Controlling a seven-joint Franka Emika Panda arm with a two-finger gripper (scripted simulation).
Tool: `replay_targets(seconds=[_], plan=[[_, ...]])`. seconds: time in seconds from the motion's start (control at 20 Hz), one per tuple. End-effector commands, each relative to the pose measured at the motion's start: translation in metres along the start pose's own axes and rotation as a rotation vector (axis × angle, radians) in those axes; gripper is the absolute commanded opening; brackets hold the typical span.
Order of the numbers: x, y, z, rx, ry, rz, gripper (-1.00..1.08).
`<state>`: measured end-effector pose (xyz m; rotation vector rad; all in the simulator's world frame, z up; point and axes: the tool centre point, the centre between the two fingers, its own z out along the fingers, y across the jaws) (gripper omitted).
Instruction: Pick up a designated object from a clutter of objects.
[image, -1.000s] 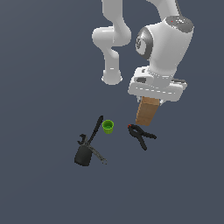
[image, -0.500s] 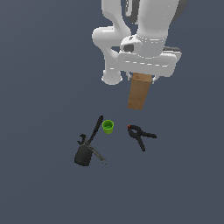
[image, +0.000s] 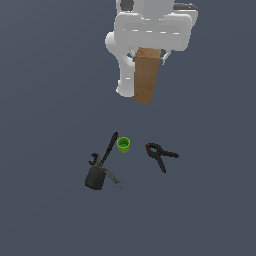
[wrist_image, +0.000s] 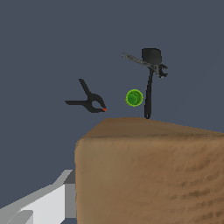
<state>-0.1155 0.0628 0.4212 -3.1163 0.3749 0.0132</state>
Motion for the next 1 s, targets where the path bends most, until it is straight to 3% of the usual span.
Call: replay_targets(seconds=[0.0, 0.45, 0.95], plan=[[-0.004, 0.013, -0.024, 0.002, 0.007, 0.0, -1.0], [-0.012, 0.043, -0.071, -0.001, 0.008, 0.001, -1.0], [-0.011, 0.048, -0.08, -0.002, 0.009, 0.001, -1.0]])
